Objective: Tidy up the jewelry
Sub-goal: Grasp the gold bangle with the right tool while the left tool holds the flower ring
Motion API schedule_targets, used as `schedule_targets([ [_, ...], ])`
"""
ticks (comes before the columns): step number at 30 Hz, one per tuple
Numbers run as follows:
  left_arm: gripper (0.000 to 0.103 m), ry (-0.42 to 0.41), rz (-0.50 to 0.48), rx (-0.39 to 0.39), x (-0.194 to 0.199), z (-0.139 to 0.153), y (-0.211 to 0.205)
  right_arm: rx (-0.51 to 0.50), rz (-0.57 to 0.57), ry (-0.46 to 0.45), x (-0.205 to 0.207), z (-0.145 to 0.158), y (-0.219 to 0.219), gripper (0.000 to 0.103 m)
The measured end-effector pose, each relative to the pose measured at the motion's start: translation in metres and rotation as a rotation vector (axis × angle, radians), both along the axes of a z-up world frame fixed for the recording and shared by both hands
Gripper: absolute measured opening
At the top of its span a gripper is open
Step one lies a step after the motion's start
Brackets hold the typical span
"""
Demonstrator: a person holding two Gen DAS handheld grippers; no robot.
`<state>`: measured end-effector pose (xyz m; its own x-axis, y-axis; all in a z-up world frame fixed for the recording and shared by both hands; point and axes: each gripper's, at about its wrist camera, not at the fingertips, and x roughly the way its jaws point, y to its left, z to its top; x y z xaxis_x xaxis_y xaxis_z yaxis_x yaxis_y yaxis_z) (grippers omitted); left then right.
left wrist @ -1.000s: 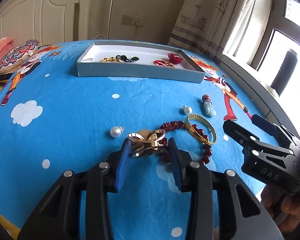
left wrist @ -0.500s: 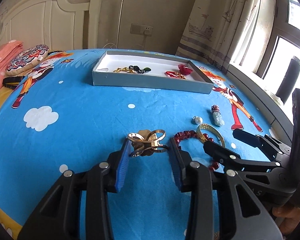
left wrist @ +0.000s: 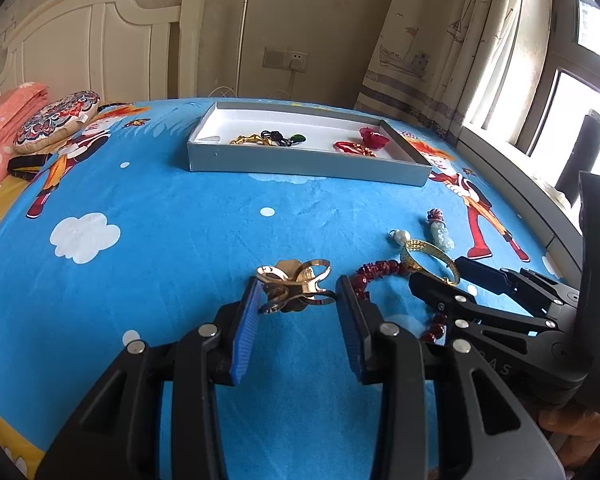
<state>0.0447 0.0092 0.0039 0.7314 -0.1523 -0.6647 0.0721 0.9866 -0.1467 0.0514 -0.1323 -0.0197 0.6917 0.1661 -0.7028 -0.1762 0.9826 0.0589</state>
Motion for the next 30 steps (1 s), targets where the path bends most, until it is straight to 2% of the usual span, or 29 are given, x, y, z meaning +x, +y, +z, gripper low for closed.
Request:
schedule_targets([
  [5,0.037,0.0,0.002,0.005,0.0,-0.001,0.0,0.0,-0.015,-0.03,-0.005,0.007,-0.004,0.056],
  [11,0.037,0.004,-0.003,0.005,0.0,-0.003,0.0,0.01,-0.012,0.005,-0.002,0.002,-0.005,0.056],
  [13,0.037,0.005,-0.003,0.004,0.0,-0.004,0.0,0.014,-0.014,0.002,-0.003,0.002,-0.006,0.067],
  [15,0.037,0.006,-0.004,0.004,0.0,-0.004,0.0,0.015,-0.014,-0.003,-0.003,0.003,-0.006,0.069],
  [26,0.037,0.006,-0.003,0.005,-0.001,-0.005,0.0,0.028,-0.036,0.024,0.013,0.001,-0.005,0.068],
  [28,0.037,0.007,0.0,0.004,-0.001,-0.005,0.001,0.029,-0.031,0.029,0.015,0.0,-0.003,0.057],
  [30,0.037,0.008,0.004,0.005,-0.001,-0.006,0.001,0.021,-0.041,0.022,0.014,0.0,-0.002,0.058],
])
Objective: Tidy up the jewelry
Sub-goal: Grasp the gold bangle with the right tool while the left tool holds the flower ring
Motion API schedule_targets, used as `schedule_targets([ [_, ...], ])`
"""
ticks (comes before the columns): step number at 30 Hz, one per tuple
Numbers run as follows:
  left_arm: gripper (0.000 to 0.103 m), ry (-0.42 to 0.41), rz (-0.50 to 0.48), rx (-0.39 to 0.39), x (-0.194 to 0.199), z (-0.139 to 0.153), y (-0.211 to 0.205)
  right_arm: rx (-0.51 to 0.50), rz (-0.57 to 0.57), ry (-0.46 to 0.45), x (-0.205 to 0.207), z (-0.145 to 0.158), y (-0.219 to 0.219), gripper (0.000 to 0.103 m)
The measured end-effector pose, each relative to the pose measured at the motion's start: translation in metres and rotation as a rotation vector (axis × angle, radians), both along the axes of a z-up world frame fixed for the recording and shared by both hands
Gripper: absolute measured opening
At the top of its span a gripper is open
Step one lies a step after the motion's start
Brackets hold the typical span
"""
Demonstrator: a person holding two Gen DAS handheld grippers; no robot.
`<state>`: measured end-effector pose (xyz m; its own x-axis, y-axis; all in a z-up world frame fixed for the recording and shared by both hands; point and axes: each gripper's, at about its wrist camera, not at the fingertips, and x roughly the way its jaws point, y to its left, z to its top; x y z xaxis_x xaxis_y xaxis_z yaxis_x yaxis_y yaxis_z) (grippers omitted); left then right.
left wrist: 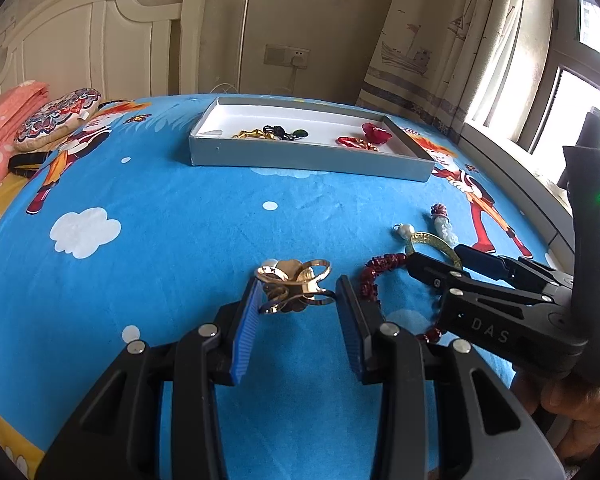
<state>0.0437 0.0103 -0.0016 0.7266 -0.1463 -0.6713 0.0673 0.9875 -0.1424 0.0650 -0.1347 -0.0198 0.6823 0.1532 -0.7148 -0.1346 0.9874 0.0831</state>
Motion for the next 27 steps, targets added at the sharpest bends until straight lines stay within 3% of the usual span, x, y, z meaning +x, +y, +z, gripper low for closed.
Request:
schedule_targets([
  [14,0.037,-0.042,0.017,0.094,0.016,0.011,-0.012,-0.059,-0.066,-0.085,-0.014,0.013,-0.003,0.058],
  [27,0.037,-0.084,0.008,0.138,0.039,0.025,-0.019,-0.042,-0.11,-0.112,-0.006,0.027,-0.012,0.058],
])
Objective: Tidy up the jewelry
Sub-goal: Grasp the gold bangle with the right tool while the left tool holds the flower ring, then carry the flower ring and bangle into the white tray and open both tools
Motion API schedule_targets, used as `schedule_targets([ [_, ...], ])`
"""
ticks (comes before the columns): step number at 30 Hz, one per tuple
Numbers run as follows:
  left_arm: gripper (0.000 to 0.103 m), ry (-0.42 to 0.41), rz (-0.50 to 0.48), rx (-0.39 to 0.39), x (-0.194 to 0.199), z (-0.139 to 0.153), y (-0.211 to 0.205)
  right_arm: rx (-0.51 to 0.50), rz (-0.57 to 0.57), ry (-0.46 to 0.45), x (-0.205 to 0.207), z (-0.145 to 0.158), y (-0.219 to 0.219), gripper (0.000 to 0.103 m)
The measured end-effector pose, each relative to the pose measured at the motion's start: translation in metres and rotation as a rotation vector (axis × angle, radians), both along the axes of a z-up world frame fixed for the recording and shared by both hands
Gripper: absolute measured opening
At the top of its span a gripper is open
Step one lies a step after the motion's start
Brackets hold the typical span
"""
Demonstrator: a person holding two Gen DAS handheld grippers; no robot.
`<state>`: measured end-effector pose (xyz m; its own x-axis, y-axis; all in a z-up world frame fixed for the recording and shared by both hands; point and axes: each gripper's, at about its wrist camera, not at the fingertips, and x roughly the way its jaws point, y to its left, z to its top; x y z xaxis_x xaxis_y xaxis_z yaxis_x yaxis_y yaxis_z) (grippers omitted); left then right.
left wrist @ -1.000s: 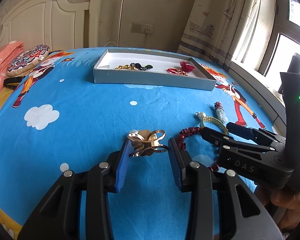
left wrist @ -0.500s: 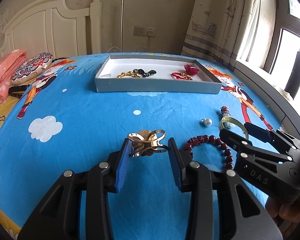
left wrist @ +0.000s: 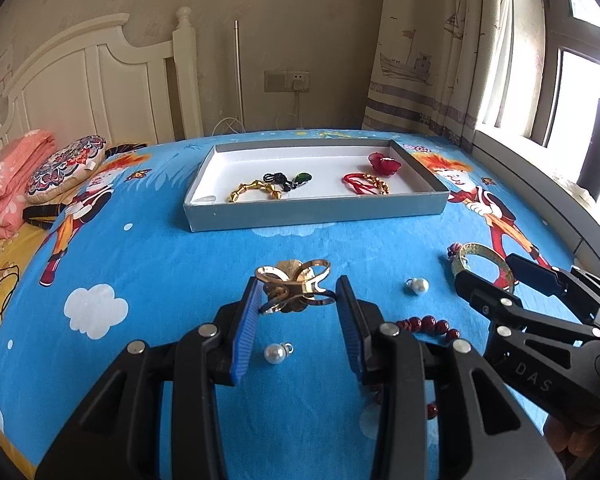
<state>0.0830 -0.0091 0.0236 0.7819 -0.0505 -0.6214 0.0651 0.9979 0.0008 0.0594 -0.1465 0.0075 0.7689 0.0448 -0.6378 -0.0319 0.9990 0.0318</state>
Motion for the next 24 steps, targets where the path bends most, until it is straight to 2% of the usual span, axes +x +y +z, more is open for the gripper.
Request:
schedule_targets([
  [24,0.037,-0.038,0.033,0.017,0.064,0.021,0.015,-0.002,-0.043,-0.023,0.063,0.022,-0.008,0.058],
])
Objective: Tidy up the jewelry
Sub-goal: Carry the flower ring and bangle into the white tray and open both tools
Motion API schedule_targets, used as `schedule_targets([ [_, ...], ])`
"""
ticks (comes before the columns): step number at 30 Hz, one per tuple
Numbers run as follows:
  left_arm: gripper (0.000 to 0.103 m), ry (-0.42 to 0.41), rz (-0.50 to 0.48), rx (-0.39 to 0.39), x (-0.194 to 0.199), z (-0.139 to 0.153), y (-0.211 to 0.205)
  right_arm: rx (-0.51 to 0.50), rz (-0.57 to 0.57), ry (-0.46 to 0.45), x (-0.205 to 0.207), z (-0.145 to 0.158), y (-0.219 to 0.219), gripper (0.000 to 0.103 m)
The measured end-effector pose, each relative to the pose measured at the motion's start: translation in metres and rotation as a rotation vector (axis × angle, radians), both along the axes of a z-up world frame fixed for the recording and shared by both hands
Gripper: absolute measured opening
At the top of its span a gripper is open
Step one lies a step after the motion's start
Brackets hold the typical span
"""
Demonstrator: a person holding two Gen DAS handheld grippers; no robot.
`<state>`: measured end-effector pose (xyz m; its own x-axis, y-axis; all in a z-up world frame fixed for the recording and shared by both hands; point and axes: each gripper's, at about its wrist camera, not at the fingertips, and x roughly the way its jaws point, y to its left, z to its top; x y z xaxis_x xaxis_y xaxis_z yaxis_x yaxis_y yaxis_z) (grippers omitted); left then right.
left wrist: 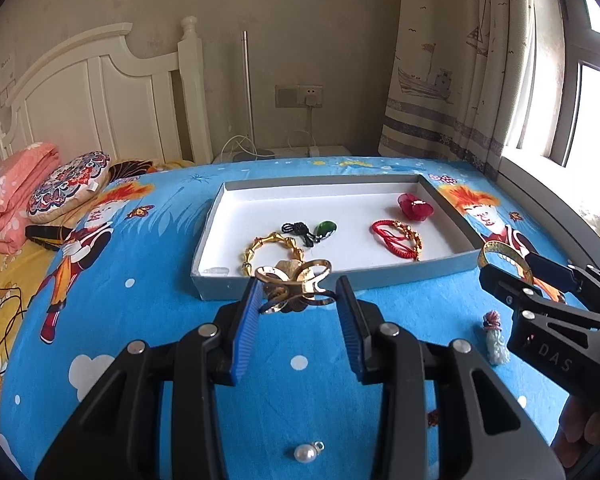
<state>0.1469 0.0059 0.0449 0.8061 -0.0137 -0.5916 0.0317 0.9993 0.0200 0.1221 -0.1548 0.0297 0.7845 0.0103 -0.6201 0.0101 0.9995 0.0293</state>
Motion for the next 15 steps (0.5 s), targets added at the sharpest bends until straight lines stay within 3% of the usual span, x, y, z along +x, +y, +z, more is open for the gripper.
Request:
schedule_targets([
  [15,0.037,0.002,0.019,0.024,0.069,0.007,0.003,-0.012,-0.019,-0.027,0.057,0.016,-0.004,0.058],
])
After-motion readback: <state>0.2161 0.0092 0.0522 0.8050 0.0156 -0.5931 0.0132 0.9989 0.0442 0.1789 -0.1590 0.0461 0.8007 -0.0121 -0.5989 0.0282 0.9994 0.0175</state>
